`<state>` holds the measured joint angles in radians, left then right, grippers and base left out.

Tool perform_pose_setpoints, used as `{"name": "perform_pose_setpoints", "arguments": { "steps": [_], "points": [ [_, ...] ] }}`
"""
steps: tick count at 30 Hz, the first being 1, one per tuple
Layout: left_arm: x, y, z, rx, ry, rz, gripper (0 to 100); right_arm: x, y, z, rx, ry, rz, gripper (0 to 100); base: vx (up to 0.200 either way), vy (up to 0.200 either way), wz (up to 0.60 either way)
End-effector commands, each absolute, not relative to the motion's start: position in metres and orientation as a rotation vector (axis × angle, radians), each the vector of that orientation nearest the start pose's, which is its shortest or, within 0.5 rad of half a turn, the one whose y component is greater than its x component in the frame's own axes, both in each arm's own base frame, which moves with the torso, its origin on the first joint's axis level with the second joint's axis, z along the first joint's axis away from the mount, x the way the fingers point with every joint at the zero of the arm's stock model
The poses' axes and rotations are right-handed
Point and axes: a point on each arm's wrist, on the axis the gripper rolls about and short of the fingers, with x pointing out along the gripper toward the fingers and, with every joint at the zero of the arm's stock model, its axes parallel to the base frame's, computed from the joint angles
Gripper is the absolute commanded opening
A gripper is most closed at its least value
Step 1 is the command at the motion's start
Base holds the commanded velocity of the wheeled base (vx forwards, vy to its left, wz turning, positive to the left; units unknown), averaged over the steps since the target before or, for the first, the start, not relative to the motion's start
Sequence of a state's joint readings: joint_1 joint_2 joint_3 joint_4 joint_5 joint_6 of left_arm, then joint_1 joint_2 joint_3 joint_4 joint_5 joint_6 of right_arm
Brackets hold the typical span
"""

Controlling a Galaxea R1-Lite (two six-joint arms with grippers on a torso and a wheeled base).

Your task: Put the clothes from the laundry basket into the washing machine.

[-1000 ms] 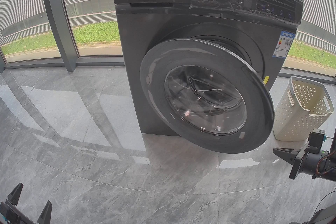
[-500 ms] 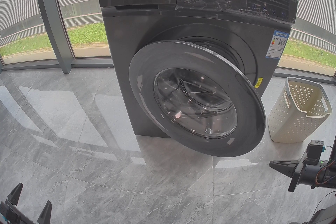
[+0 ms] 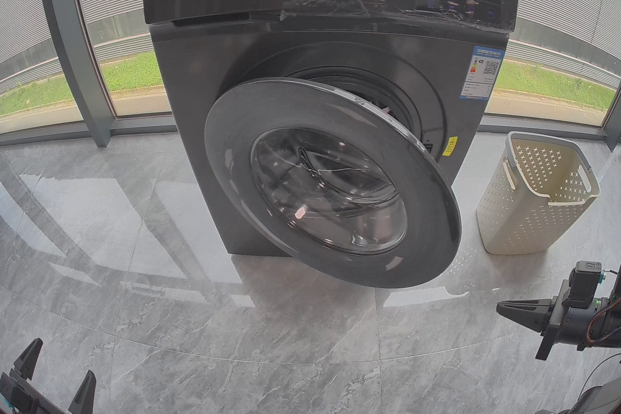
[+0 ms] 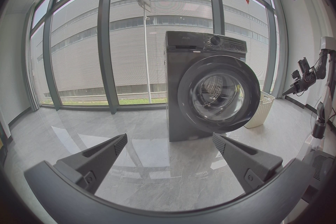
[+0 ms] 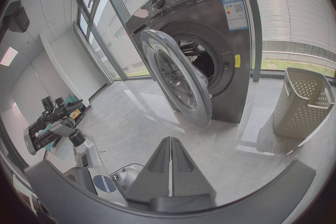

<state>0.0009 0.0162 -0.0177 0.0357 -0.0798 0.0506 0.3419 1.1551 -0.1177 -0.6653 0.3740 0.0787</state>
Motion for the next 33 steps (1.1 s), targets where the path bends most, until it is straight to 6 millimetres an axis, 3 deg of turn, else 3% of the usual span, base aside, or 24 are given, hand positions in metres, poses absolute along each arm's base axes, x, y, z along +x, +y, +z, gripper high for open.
{"name": "perform_pose_setpoints", "arguments": {
  "steps": [1, 8, 16, 33],
  "points": [
    [-0.023, -0.002, 0.072, 0.049, 0.033, -0.079, 100, 0.119, 0.052, 0.127, 0.066, 0.400, 0.699, 0, 0.000, 0.000, 0.00],
    [-0.023, -0.002, 0.072, 0.049, 0.035, -0.081, 100, 0.119, 0.057, 0.128, 0.015, 0.391, 0.739, 0, 0.000, 0.000, 0.00],
    [-0.023, -0.002, 0.072, 0.040, 0.034, -0.077, 100, 0.112, 0.077, 0.126, 0.109, 0.472, 0.861, 0, 0.200, 0.000, 0.00],
    [-0.023, -0.002, 0.072, 0.045, 0.033, -0.077, 100, 0.149, 0.092, 0.118, 0.140, 0.490, 0.800, 0, 0.024, 0.000, 0.00]
  ]
}}
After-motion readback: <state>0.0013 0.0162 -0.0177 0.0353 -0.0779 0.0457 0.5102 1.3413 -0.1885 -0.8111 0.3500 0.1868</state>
